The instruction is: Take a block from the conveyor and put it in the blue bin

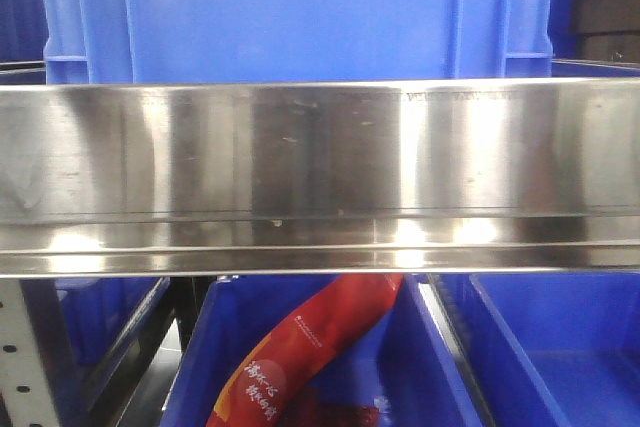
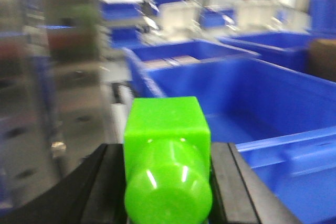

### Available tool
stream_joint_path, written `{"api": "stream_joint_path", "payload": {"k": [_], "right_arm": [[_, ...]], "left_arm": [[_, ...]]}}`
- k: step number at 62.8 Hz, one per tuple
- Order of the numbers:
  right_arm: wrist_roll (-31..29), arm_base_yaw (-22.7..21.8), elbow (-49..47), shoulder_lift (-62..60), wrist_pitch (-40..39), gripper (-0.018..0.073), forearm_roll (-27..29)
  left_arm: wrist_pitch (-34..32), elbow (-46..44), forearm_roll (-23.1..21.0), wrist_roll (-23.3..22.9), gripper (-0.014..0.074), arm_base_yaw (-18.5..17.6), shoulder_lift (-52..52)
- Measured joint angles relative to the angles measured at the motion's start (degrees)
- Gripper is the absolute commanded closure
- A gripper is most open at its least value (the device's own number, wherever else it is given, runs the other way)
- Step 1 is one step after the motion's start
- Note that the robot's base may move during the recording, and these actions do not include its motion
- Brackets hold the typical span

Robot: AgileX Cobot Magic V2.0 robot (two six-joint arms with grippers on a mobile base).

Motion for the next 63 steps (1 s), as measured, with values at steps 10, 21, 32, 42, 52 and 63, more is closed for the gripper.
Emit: {"api": "stream_joint_path", "payload": {"k": [10,21,32,42,52,63], "right_arm": [[-0.2,2.6,-6.4,8.8,0.6,0.0713,3.5],[-0.2,10.6,-13.0,17.9,1.3,0.0713,4.2],[-0.2,20.1,-18.0,27.5,0.3,0.0713,4.5],[-0.2,27.3,-21.6,36.2,-1.1,0.0713,4.5],[-0.5,30.0,-22.8,43.3,-5.6,0.0696,4.5],[-0.5,30.0,-22.8,47.9,-8.9,0.0362,4.5]], "left_arm": [[0.7,-7.6,-7.6,5.7,0.0708,-2.9,11.3],[0.7,-13.9,-7.5,6.9,0.0708,-9.1,21.8],[-1.6,-17.7,-7.1,7.2,0.0708,-16.8,29.7],[-6.3,-18.8,-9.7,7.4,0.0708,-20.8,36.0],[-10.6,-18.9,-13.2,7.5,0.0705,-22.0,40.9],[-11.8,-18.9,-13.7,7.6,0.0467,-22.0,43.3]]}}
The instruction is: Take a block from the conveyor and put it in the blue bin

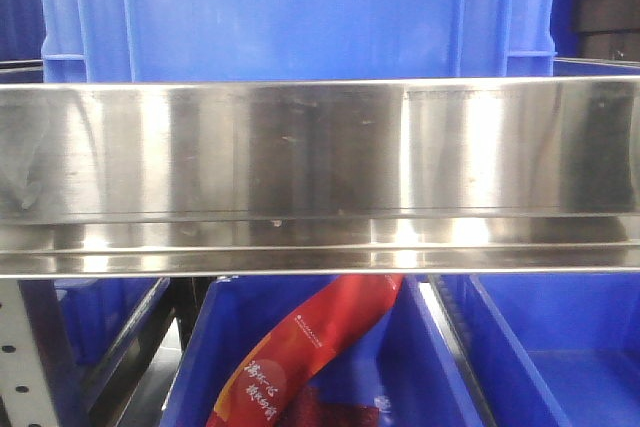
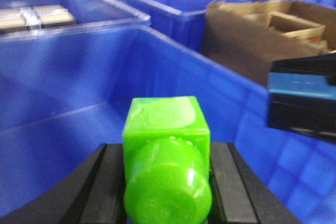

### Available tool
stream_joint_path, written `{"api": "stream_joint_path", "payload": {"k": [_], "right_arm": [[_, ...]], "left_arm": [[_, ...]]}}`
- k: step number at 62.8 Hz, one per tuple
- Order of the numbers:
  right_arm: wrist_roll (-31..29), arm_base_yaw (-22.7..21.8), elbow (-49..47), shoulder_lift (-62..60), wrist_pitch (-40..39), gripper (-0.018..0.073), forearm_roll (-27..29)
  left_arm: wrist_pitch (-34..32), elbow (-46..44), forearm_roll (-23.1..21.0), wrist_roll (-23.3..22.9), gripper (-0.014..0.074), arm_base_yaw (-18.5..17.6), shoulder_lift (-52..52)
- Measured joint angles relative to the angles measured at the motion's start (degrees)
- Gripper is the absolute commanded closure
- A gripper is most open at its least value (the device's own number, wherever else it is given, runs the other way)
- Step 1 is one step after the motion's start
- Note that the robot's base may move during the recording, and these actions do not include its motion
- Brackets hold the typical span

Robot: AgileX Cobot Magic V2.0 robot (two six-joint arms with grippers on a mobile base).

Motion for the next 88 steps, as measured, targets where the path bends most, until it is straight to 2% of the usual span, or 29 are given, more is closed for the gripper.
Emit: {"api": "stream_joint_path", "payload": {"k": [5,9,12,17,22,27,33,35,37,39,41,56,64,73,82,88], "right_arm": [[0.0,0.0,0.0,0.6,-0.1,0.0187,0.0],[0.0,0.0,0.0,0.7,-0.4,0.0125,0.0],[0.0,-0.1,0.0,0.7,-0.5,0.0126,0.0],[0.0,-0.9,-0.1,0.7,-0.7,0.0143,0.0],[0.0,-2.1,-0.1,0.7,-0.4,0.0195,0.0],[0.2,-4.2,-0.1,-0.2,1.8,0.0311,0.0],[0.3,-6.5,-0.1,-2.8,5.5,0.0554,0.0],[0.4,-7.5,-0.1,-3.7,6.9,0.0601,0.0],[0.4,-8.3,-0.1,-5.0,8.0,0.0691,0.0],[0.4,-9.0,-0.1,-5.9,8.7,0.0727,0.0],[0.4,-9.9,-0.1,-7.0,9.2,0.0722,0.0],[0.4,-15.3,-0.1,-12.4,12.3,0.0721,0.0],[0.6,-17.0,3.8,-18.4,11.5,0.0721,0.0],[0.6,-17.2,15.0,-26.5,5.6,0.0721,-0.2],[0.6,-17.2,28.5,-34.9,1.6,0.0721,-0.3],[0.6,-17.2,37.7,-41.8,-0.7,0.0721,-0.3]], "left_arm": [[-0.1,0.0,-0.3,0.0,0.0279,0.0,0.2],[-0.1,0.0,-0.3,0.0,0.0164,0.0,0.4],[-0.1,0.0,-0.3,0.0,0.0123,0.0,0.4],[-0.4,0.0,-0.3,0.0,0.0113,0.0,0.4],[-0.5,0.0,-0.3,0.0,0.0137,0.0,0.4],[-0.5,0.0,-0.1,0.0,0.0224,0.0,0.4],[-0.1,0.0,1.3,0.0,0.045,0.0,-0.7],[0.2,0.0,1.8,0.0,0.0518,0.0,-1.2],[0.3,0.0,2.4,0.0,0.0601,0.0,-1.8],[0.3,0.0,2.9,0.0,0.0665,0.0,-2.2],[0.3,0.0,3.4,0.0,0.0706,0.0,-2.7],[1.6,-0.1,4.3,0.1,0.0708,0.0,-4.8],[0.1,1.9,4.5,0.1,0.0708,0.0,-9.2],[-6.2,10.2,4.6,0.1,0.0708,0.0,-16.5],[-11.9,23.0,4.4,0.1,0.0708,0.0,-25.8],[-17.0,32.0,2.5,0.1,0.0708,0.0,-33.2]]}}
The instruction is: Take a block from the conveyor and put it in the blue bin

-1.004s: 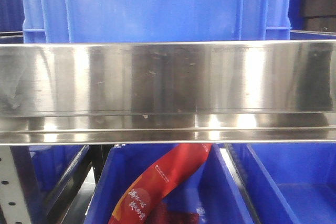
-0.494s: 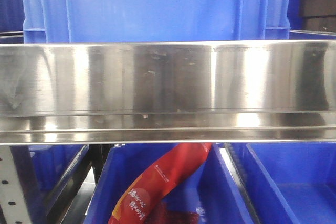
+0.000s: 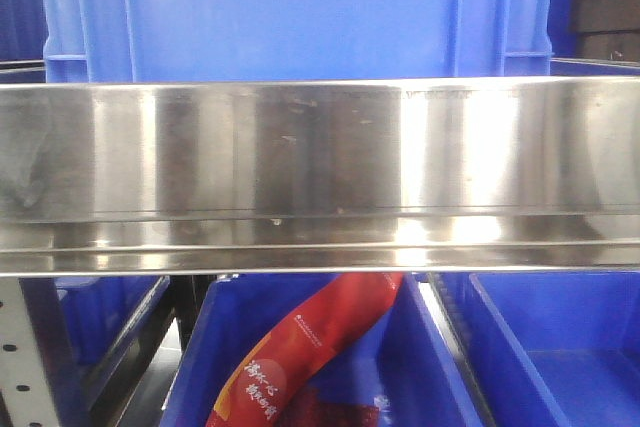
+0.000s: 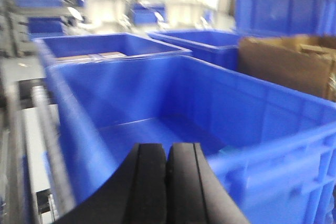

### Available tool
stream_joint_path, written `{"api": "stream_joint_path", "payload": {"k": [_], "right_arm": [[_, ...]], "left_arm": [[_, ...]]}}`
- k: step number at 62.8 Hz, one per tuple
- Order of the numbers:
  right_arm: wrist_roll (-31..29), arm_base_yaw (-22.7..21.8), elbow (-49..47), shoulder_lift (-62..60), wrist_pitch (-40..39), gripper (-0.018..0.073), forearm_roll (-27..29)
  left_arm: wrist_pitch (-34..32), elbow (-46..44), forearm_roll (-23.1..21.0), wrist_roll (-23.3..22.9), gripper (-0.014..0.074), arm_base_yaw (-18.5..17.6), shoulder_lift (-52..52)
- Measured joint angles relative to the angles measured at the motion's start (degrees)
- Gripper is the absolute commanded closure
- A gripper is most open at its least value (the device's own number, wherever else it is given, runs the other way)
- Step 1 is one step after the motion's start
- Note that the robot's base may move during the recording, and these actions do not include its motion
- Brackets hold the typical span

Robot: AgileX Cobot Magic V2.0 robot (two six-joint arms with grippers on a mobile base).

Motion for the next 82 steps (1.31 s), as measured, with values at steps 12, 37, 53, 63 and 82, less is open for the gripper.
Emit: {"api": "stream_joint_path", "payload": {"k": [12,37,53,63,82], "right_arm": [[0.0,0.0,13.7,-12.4,-2.7,0.0721,0.0],[0.0,0.0,19.4,-26.4,-0.7,0.0721,0.0],[0.0,0.0,19.4,-26.5,-0.4,0.0721,0.0],[0.0,0.0,19.4,-26.5,-0.4,0.0721,0.0],[0.1,-0.3,19.8,-26.5,-0.7,0.0721,-0.3]], "left_arm": [[-7.5,16.5,-2.1,0.0,0.0708,0.0,-16.3],[-8.9,31.9,-2.6,0.0,0.0708,0.0,-42.7],[-9.2,32.0,-2.6,0.0,0.0708,0.0,-43.7],[-9.2,32.0,-2.6,0.0,0.0708,0.0,-43.7],[-9.2,32.0,-2.6,0.0,0.0708,0.0,-43.7]]}}
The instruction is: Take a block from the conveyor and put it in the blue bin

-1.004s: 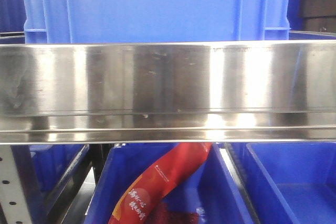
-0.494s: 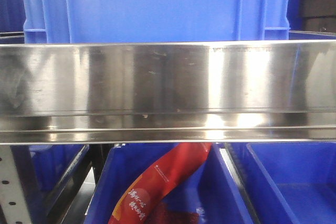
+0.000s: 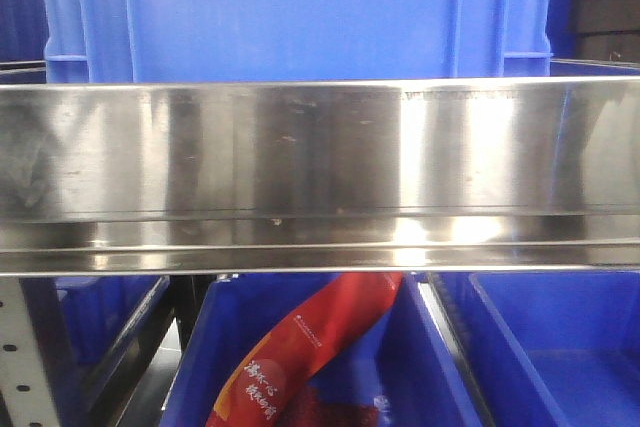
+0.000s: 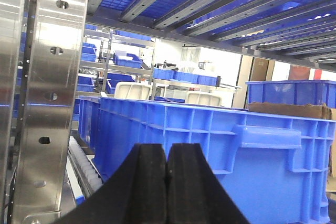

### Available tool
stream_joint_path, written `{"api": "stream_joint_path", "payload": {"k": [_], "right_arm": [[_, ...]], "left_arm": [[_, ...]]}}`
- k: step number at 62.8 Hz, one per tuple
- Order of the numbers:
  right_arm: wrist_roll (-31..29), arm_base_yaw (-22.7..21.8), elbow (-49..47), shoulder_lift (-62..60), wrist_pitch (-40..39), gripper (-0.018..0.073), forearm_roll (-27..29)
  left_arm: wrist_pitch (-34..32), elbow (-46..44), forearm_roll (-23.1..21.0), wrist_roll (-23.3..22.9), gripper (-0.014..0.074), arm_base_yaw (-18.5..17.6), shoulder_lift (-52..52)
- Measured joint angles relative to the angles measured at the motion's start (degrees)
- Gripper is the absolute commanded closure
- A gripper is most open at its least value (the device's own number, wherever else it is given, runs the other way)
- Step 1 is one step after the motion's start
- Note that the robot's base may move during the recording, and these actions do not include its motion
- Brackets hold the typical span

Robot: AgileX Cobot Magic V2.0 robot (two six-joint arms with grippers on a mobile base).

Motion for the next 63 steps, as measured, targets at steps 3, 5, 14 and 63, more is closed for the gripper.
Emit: {"api": "stream_joint_path", "payload": {"k": [3,5,14,63], "right_arm": [[0.0,-0.6,0.8,-0.1,-1.6,0.0721,-1.5],[0.0,-1.3,1.6,-0.4,-2.9,0.0721,-2.3],[2.2,-6.1,6.8,-2.9,-10.9,0.0721,-3.8],[10.0,-11.1,17.3,-11.8,-7.6,0.0721,-11.0]], "left_arm": [[0.0,0.0,0.0,0.0,0.0708,0.0,0.0],[0.0,0.0,0.0,0.0,0.0708,0.0,0.0],[0.0,0.0,0.0,0.0,0.0708,0.0,0.0],[0.0,0.0,-0.1,0.0,0.0708,0.0,-0.1]]}}
